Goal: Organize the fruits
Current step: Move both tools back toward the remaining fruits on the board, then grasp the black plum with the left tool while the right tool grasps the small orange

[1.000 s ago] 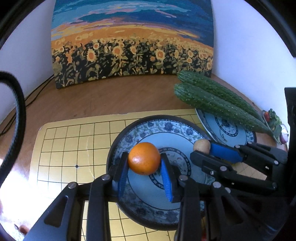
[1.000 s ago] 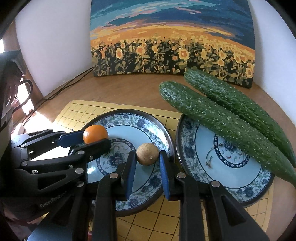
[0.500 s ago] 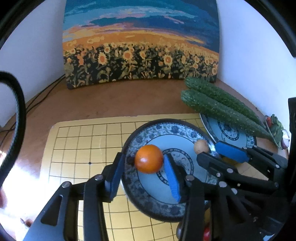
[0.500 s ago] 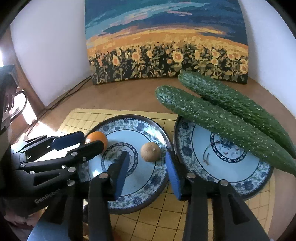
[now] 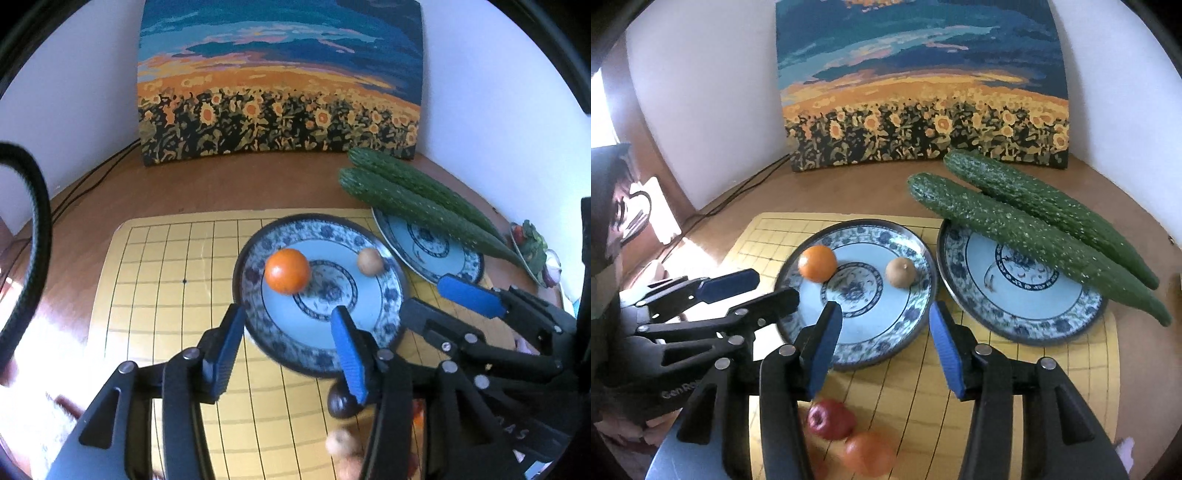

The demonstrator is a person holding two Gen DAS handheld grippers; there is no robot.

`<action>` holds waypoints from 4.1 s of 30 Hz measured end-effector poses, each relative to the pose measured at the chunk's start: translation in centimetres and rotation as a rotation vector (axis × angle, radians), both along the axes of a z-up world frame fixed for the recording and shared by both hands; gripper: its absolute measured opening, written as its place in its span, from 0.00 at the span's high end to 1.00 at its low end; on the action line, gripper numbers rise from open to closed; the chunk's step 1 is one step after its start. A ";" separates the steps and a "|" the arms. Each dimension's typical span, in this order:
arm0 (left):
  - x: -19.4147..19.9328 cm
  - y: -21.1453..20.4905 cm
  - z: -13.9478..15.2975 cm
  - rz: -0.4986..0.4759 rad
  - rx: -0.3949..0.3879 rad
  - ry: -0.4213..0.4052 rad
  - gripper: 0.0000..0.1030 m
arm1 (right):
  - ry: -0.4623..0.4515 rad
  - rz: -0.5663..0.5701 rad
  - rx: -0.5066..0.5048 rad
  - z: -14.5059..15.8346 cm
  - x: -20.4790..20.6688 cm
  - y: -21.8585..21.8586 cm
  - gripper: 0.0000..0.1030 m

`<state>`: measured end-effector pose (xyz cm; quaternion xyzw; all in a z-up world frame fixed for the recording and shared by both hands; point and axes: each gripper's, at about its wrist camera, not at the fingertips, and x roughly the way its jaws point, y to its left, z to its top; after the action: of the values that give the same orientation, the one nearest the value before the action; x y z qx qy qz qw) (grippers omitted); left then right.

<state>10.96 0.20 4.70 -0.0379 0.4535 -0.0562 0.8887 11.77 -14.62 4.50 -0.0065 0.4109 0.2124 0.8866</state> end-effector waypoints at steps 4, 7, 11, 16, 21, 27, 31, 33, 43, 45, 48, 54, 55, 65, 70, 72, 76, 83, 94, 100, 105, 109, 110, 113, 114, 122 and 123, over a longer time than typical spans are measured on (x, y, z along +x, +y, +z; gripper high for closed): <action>-1.3 -0.2 0.3 -0.011 -0.005 -0.003 0.49 | -0.017 -0.002 0.003 0.6 -1.5 -0.4 0.50; -2.4 -0.4 0.5 -0.016 -0.010 -0.007 0.48 | -0.020 -0.008 0.016 1.0 -2.6 -0.7 0.50; -3.3 -0.7 0.4 -0.027 -0.014 -0.008 0.46 | -0.020 -0.012 0.028 1.0 -3.9 -1.1 0.50; -4.6 -1.1 -0.2 -0.037 -0.002 0.002 0.46 | -0.006 -0.019 0.025 0.4 -5.0 -1.6 0.50; -5.4 -1.3 -1.1 -0.050 -0.004 0.024 0.45 | -0.004 -0.018 0.021 0.0 -6.2 -2.1 0.50; -5.6 -1.7 -1.8 -0.058 0.009 0.042 0.45 | -0.007 -0.023 0.013 -0.3 -7.3 -2.5 0.50; -5.6 -2.0 -2.0 -0.064 0.022 0.044 0.45 | 0.009 -0.028 0.008 -0.8 -7.7 -2.8 0.50; -5.5 -2.1 -2.1 -0.068 0.021 0.047 0.45 | 0.013 -0.034 0.012 -1.0 -7.9 -3.0 0.50; -5.1 -2.2 -2.3 -0.062 0.002 0.048 0.46 | 0.037 -0.053 0.014 -2.0 -8.4 -3.7 0.50; -5.0 -2.2 -2.5 -0.054 0.005 0.053 0.45 | 0.038 -0.051 0.011 -2.1 -8.5 -3.6 0.50; -4.8 -2.3 -2.7 -0.045 0.004 0.059 0.45 | 0.041 -0.045 0.007 -2.4 -8.6 -3.6 0.50; -4.4 -2.8 -3.5 -0.025 0.011 0.077 0.45 | 0.053 -0.048 -0.002 -3.1 -8.6 -3.7 0.50; -4.4 -2.9 -3.5 -0.027 0.014 0.079 0.45 | 0.054 -0.050 -0.002 -3.2 -8.6 -3.7 0.50; -4.2 -3.4 -3.8 -0.020 0.056 0.067 0.45 | 0.071 -0.047 -0.004 -4.0 -8.3 -3.5 0.50; -4.3 -3.6 -3.8 -0.019 0.065 0.062 0.45 | 0.082 -0.034 0.016 -4.3 -8.1 -3.4 0.49; -4.4 -3.5 -3.9 -0.022 0.063 0.058 0.45 | 0.080 -0.035 0.015 -4.3 -8.0 -3.2 0.49; -4.7 -3.0 -3.8 -0.019 0.036 0.045 0.59 | 0.060 -0.034 -0.006 -4.4 -8.3 -2.9 0.47; -5.1 -2.8 -3.4 -0.049 -0.019 0.043 0.75 | 0.058 -0.028 -0.001 -4.4 -8.0 -2.4 0.47; -6.3 -1.3 -2.4 -0.030 -0.081 0.027 0.76 | 0.044 -0.025 0.004 -4.5 -8.2 -1.9 0.60; -6.9 -0.5 -1.7 -0.026 -0.097 0.007 0.76 | 0.041 -0.019 0.008 -4.5 -8.1 -1.6 0.64; -7.3 0.1 -1.2 -0.018 -0.114 -0.007 0.79 | 0.040 -0.028 0.020 -4.5 -8.0 -1.6 0.68; -7.4 0.3 -0.8 -0.020 -0.113 -0.018 0.80 | 0.037 -0.030 0.023 -4.4 -7.8 -1.5 0.68; -7.4 0.3 -0.8 -0.018 -0.111 -0.018 0.80 | 0.036 -0.031 0.021 -4.4 -7.8 -1.4 0.68; -7.3 0.3 -0.9 -0.017 -0.111 -0.017 0.79 | 0.033 -0.033 0.023 -4.4 -7.9 -1.5 0.69; -7.3 0.2 -0.9 -0.010 -0.100 -0.017 0.79 | 0.033 -0.037 0.025 -4.4 -8.0 -1.6 0.69; -7.1 1.4 -1.2 0.029 -0.086 -0.004 0.54 | 0.008 -0.062 0.045 -3.6 -8.2 -2.7 0.69; -7.1 1.9 -1.3 0.037 -0.097 0.002 0.53 | 0.008 -0.064 0.046 -3.5 -8.2 -2.7 0.69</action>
<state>3.85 2.07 3.39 -0.0893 0.4503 -0.0614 0.8863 3.54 -17.36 0.97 0.0278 0.4094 0.1934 0.8912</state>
